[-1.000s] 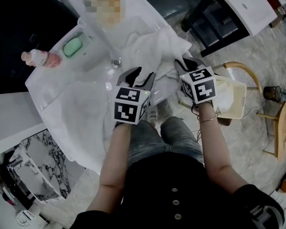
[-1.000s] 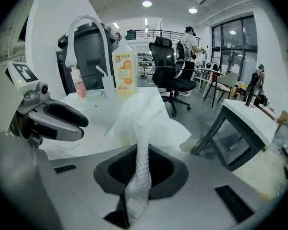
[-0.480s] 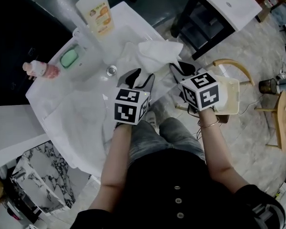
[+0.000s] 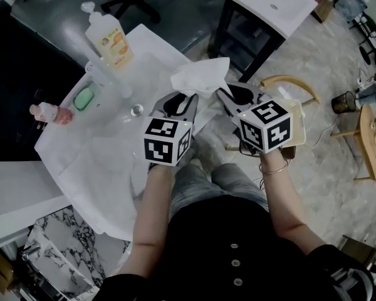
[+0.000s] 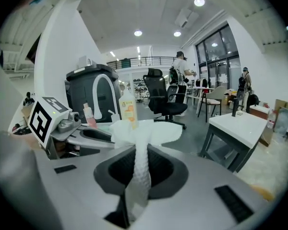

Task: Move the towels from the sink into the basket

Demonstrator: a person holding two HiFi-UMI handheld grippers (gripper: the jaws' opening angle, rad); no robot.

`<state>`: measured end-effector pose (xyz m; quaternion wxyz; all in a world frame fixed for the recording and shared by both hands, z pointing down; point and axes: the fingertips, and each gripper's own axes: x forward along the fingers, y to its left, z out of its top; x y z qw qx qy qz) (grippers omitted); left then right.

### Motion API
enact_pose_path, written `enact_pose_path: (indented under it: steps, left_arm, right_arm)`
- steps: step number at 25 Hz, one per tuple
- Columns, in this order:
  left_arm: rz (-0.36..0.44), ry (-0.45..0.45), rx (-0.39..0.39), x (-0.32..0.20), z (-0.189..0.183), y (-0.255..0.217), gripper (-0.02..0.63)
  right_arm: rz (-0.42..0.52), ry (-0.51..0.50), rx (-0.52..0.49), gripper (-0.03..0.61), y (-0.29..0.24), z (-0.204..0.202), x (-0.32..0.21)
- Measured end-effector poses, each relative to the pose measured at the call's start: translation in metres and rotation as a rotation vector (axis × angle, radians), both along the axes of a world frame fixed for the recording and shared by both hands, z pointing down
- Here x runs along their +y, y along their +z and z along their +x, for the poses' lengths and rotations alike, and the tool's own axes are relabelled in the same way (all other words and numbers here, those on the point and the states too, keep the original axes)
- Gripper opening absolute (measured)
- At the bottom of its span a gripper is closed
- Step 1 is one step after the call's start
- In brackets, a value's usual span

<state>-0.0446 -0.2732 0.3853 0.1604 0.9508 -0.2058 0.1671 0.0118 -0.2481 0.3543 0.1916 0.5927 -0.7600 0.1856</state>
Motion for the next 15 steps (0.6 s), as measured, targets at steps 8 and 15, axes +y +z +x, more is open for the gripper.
enact_pose_path:
  steps: [8,15]
  left_arm:
    - [0.107,0.097,0.037,0.018,0.04,-0.049,0.055]
    - [0.191,0.149,0.111,0.043,0.092,-0.102,0.052]
  right_arm:
    - [0.108,0.07,-0.005,0.048,-0.042,0.039,0.025]
    - [0.213,0.126,0.003,0.048,-0.089,0.086,0.054]
